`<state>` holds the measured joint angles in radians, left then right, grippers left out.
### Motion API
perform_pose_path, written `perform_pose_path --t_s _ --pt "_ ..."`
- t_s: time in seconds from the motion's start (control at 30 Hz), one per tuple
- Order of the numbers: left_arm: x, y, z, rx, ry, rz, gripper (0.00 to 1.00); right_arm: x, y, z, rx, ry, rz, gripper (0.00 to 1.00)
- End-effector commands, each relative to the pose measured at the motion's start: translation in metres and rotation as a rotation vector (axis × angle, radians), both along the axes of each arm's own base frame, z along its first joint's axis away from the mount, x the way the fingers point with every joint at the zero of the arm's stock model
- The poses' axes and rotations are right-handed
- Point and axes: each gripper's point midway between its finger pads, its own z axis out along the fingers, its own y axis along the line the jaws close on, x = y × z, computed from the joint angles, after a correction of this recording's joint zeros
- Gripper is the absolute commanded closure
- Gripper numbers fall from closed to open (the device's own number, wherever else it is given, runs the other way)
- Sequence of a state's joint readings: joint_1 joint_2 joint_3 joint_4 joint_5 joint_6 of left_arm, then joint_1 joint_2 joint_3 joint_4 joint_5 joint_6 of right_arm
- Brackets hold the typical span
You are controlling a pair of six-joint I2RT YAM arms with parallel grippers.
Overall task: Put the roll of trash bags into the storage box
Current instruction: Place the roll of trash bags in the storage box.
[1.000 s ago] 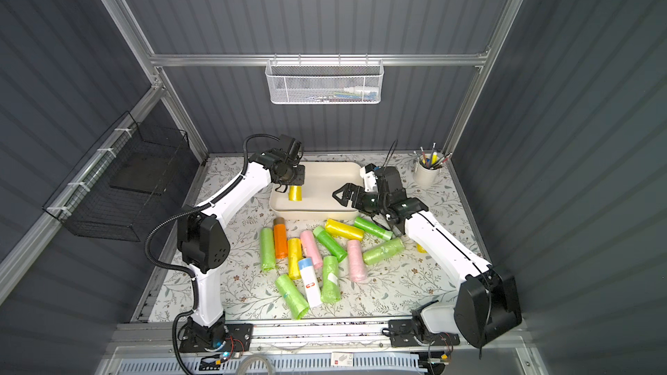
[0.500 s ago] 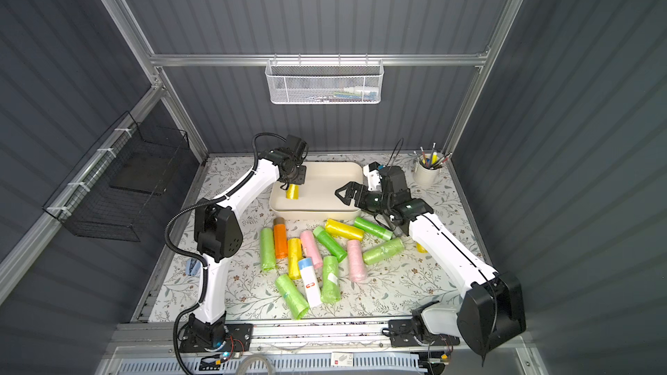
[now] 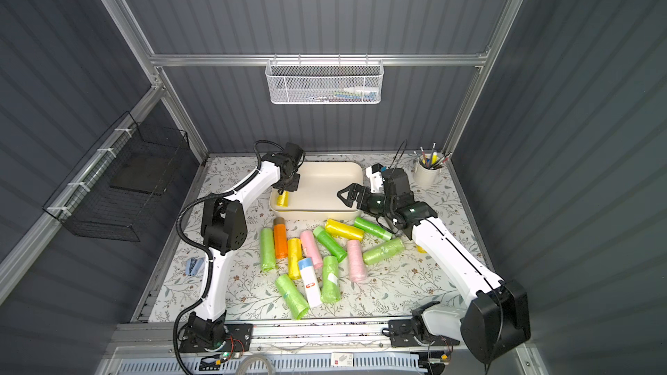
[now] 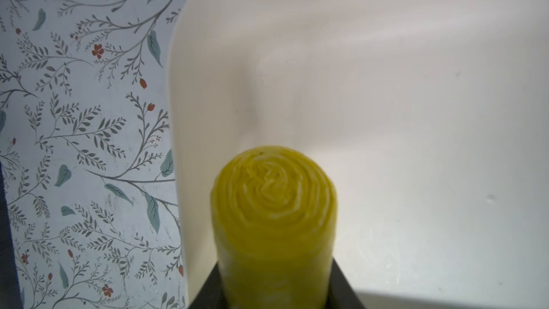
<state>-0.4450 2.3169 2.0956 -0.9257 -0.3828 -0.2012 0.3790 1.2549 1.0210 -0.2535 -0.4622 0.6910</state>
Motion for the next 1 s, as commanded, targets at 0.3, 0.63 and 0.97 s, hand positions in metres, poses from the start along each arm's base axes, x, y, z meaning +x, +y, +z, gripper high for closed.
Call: perform_pose_path --t_s 0.3,0.63,0.97 --pt "0.005 0.011 -0.014 0.093 0.020 -0.008 0.70 -0.005 -0.011 -0.003 -0.024 0.006 -0.037 0.01" --pt "0.006 0.017 -0.002 0.121 -0.012 0.001 0.53 -0.005 -0.015 -0.008 -0.037 0.024 -0.040 0.01" --pt "0.008 0.016 0.015 0.104 -0.049 0.004 0.31 -0.005 -0.019 -0.006 -0.038 0.018 -0.048 0.01"
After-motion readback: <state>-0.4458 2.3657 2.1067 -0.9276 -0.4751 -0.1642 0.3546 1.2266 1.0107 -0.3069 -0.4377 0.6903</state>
